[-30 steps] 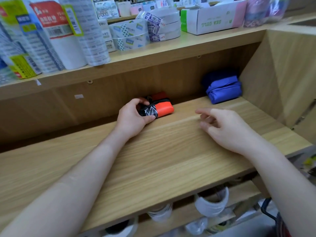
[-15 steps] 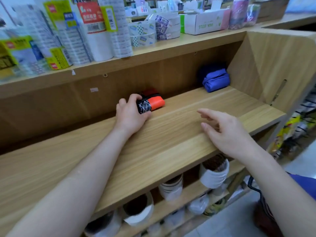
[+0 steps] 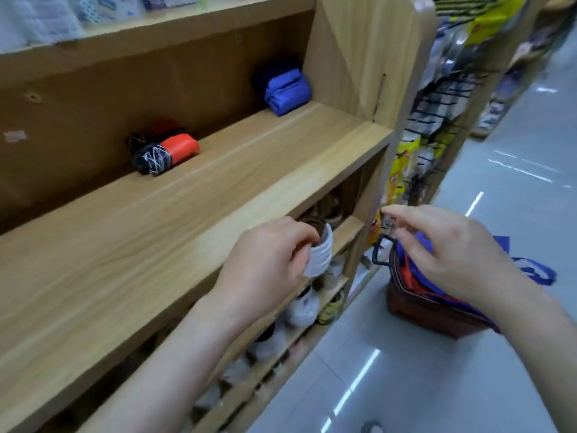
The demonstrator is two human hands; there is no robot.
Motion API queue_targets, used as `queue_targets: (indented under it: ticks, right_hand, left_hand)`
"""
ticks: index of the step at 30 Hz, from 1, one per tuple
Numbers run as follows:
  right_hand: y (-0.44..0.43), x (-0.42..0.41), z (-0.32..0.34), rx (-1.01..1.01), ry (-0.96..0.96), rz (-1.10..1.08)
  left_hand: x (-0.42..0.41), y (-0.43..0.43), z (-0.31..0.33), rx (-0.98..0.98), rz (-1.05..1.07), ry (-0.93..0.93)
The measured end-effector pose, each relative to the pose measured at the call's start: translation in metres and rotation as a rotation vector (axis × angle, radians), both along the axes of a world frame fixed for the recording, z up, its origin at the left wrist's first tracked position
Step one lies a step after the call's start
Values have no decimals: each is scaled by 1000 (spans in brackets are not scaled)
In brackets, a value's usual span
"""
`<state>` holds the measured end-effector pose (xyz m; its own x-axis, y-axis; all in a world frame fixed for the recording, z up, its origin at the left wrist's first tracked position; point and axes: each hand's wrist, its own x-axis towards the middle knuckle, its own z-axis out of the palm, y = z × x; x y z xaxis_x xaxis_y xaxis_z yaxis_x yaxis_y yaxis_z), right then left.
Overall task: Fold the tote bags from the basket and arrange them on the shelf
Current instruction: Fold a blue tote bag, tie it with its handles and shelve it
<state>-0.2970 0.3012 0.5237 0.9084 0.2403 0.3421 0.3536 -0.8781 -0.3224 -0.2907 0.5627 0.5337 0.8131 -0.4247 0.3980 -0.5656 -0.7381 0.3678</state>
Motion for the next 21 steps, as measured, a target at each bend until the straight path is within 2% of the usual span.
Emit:
queue_targets:
  ticks: [4, 7, 11, 14, 17, 21]
  right_hand:
    - [-64, -17, -18, -45, 162, -164]
    - [-127, -27, -38, 14, 298, -287]
    - [-217, -41, -83, 171, 350, -468]
    - [-271, -49, -125, 364, 382, -600]
    - [-312, -50, -162, 510, 391, -720]
    - [-353, -38, -206, 623, 445, -859]
  left_hand:
    - [11, -54, -48, 121, -85, 124]
    - [24, -100, -88, 134, -90, 250]
    - [33, -168, -136, 121, -65, 432]
    - [45, -218, -168, 107, -28, 560]
    - [65, -262, -199, 70, -3, 696]
    - [105, -313, -249, 74, 46, 784]
